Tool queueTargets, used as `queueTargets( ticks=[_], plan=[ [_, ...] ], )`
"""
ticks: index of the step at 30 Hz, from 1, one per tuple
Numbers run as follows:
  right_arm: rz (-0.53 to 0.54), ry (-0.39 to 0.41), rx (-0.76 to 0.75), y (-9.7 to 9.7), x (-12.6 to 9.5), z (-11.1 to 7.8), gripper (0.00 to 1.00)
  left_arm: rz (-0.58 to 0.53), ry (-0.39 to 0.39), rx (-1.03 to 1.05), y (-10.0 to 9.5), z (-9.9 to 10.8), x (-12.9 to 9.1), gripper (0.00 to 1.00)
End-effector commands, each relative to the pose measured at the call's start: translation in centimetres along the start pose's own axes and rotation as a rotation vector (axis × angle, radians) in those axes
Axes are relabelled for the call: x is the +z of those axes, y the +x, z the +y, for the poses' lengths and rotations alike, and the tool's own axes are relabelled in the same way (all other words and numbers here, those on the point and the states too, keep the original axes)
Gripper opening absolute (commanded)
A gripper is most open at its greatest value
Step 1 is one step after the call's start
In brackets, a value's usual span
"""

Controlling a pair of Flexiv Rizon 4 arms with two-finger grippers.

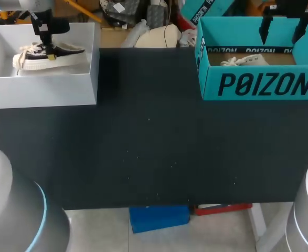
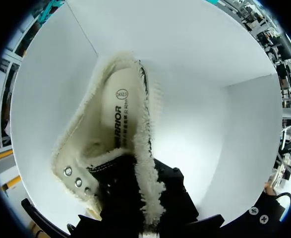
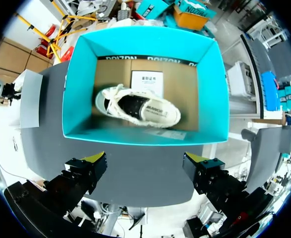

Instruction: Take the shoe out of the shoebox, open the shoe tongue, remove and reinsert the insole, then place the shoe into the shoebox

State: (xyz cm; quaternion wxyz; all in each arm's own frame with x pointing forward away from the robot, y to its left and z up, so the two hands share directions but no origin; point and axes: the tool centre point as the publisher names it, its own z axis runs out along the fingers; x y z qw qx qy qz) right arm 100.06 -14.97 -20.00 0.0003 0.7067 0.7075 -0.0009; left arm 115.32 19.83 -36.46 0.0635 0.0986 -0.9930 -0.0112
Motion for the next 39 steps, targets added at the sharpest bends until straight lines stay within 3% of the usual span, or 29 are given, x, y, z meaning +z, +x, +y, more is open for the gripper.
queueTargets(
  ticks=[1, 6, 12, 18, 23, 26, 31, 34, 39],
  plan=[
    [0.000, 0.000, 0.001, 0.0, 0.0, 0.0, 1.00, -0.054, -0.002, 0.001, 3.8, 0.3, -4.0, 0.00],
    [0.000, 0.000, 0.001, 0.0, 0.0, 0.0, 1.00, -0.107, -0.027, -0.003, 6.0, -0.5, -7.3, 0.00],
    [0.000, 0.000, 0.001, 0.0, 0.0, 0.0, 1.00, -0.185, -0.026, -0.012, 9.5, -1.9, -12.8, 0.00],
    [0.000, 0.000, 0.001, 0.0, 0.0, 0.0, 1.00, -0.299, -0.005, -0.030, 13.8, -4.3, -18.0, 0.00],
    [0.000, 0.000, 0.001, 0.0, 0.0, 0.0, 1.00, -0.387, 0.030, -0.059, 18.3, -6.9, -21.0, 0.00],
    [0.000, 0.000, 0.001, 0.0, 0.0, 0.0, 1.00, -0.429, 0.048, -0.054, 21.1, -8.8, -21.8, 0.00],
    [0.000, 0.000, 0.001, 0.0, 0.0, 0.0, 1.00, -0.407, 0.086, -0.001, 25.3, -11.8, -22.4, 0.00],
    [0.000, 0.000, 0.001, 0.0, 0.0, 0.0, 1.00, -0.391, 0.114, 0.023, 27.7, -13.7, -21.7, 0.00],
    [0.000, 0.000, 0.001, 0.0, 0.0, 0.0, 1.00, -0.374, 0.153, 0.006, 30.0, -15.9, -19.3, 0.00]
  ],
)
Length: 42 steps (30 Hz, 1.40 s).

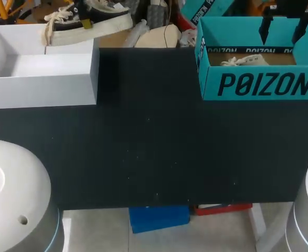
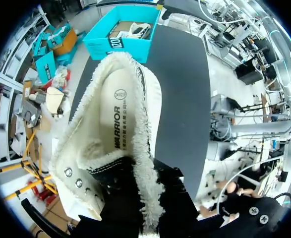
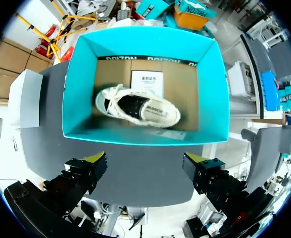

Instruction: Take the shoe out of the shoebox, open the shoe tongue, remove and reinsert the insole, then place the shoe into the shoebox

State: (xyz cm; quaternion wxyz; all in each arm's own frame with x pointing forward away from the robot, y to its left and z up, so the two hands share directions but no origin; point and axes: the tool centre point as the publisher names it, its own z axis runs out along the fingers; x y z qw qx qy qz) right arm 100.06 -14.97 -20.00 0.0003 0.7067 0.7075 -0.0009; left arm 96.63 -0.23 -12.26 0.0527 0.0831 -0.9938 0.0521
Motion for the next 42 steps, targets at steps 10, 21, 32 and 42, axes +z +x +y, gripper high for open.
queueTargets(
  ticks=[10, 21, 32, 42],
  plan=[
    [0.001, 0.000, 0.001, 0.0, 0.0, 0.0, 1.00, -0.450, 0.014, 0.045, 8.4, -2.2, 9.7, 0.00],
    [0.001, 0.000, 0.001, 0.0, 0.0, 0.0, 1.00, -0.443, 0.028, 0.111, 9.2, -3.4, 15.6, 0.00],
    [0.001, 0.000, 0.001, 0.0, 0.0, 0.0, 1.00, -0.407, 0.025, 0.225, 9.9, -5.7, 20.9, 0.00],
    [0.001, 0.000, 0.001, 0.0, 0.0, 0.0, 1.00, -0.359, 0.029, 0.288, 9.9, -8.9, 24.1, 0.00]
  ],
)
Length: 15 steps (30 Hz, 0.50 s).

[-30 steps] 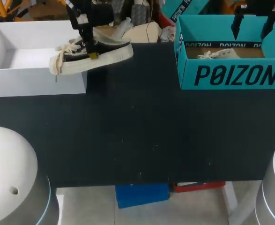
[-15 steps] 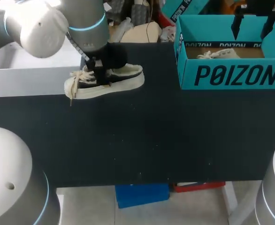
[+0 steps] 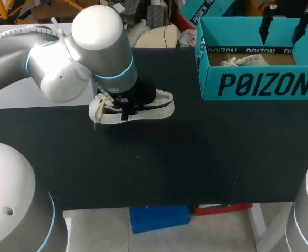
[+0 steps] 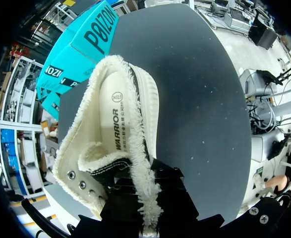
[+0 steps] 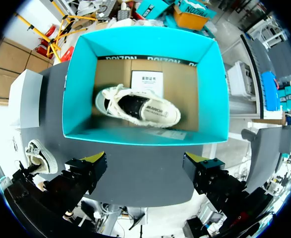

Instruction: Take the shoe out of the shoebox, open the shoe tongue, remove and reinsert the insole, then place the shoe into the shoebox

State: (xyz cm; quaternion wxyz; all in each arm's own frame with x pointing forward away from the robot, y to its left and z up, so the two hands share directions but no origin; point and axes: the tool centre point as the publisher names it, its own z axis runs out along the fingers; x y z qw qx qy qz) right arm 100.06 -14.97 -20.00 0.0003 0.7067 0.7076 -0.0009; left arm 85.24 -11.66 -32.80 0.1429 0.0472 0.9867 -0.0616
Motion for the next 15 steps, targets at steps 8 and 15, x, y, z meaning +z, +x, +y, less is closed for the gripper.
queueTargets(
  ticks=[8, 15],
  plan=[
    [0.001, 0.000, 0.001, 0.0, 0.0, 0.0, 1.00, 0.073, -0.059, 0.005, -0.6, -1.9, 4.3, 0.00],
    [0.001, 0.000, 0.001, 0.0, 0.0, 0.0, 1.00, 0.103, -0.087, -0.010, -0.4, -1.9, 6.0, 0.00]
  ],
)
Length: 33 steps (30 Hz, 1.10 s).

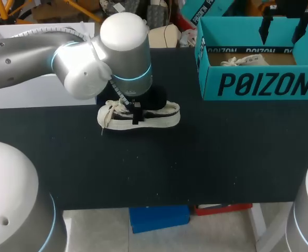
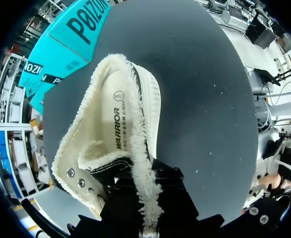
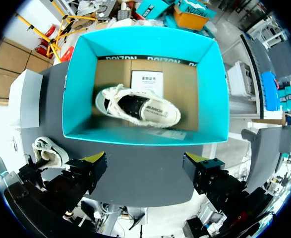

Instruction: Take the shoe out of the shoebox, open the shoe tongue, remove and reinsert the insole, then place the shoe into the shoebox

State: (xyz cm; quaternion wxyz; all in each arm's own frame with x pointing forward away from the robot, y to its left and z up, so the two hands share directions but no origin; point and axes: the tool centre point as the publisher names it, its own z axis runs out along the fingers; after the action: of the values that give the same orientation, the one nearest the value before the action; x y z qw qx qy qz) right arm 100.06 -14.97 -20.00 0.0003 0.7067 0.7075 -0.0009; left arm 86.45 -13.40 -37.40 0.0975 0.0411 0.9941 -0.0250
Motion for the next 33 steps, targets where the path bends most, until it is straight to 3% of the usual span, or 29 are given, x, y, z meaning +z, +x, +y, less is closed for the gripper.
queueTargets(
  ticks=[1, 20, 21, 22, 27, 33],
  plan=[
    [0.001, 0.000, 0.001, 0.0, 0.0, 0.0, 1.00, 0.011, -0.019, -0.004, -0.4, -0.9, 1.1, 0.00],
    [0.001, 0.000, 0.001, 0.0, 0.0, 0.0, 1.00, 0.065, -0.059, -0.038, 2.6, -2.2, 2.2, 0.00],
    [0.001, 0.000, 0.001, 0.0, 0.0, 0.0, 1.00, 0.075, -0.061, -0.040, 2.6, -2.2, 2.3, 0.38],
    [0.001, 0.000, 0.001, 0.0, 0.0, 0.0, 1.00, 0.084, -0.060, -0.045, 2.6, -2.2, 2.3, 1.00],
    [0.001, 0.000, 0.001, 0.0, 0.0, 0.0, 1.00, 0.146, -0.036, -0.031, 2.6, -2.2, 1.4, 1.00],
    [0.001, 0.000, 0.001, 0.0, 0.0, 0.0, 1.00, 0.340, 0.080, 0.022, 2.1, -1.4, -4.0, 1.00]
  ],
)
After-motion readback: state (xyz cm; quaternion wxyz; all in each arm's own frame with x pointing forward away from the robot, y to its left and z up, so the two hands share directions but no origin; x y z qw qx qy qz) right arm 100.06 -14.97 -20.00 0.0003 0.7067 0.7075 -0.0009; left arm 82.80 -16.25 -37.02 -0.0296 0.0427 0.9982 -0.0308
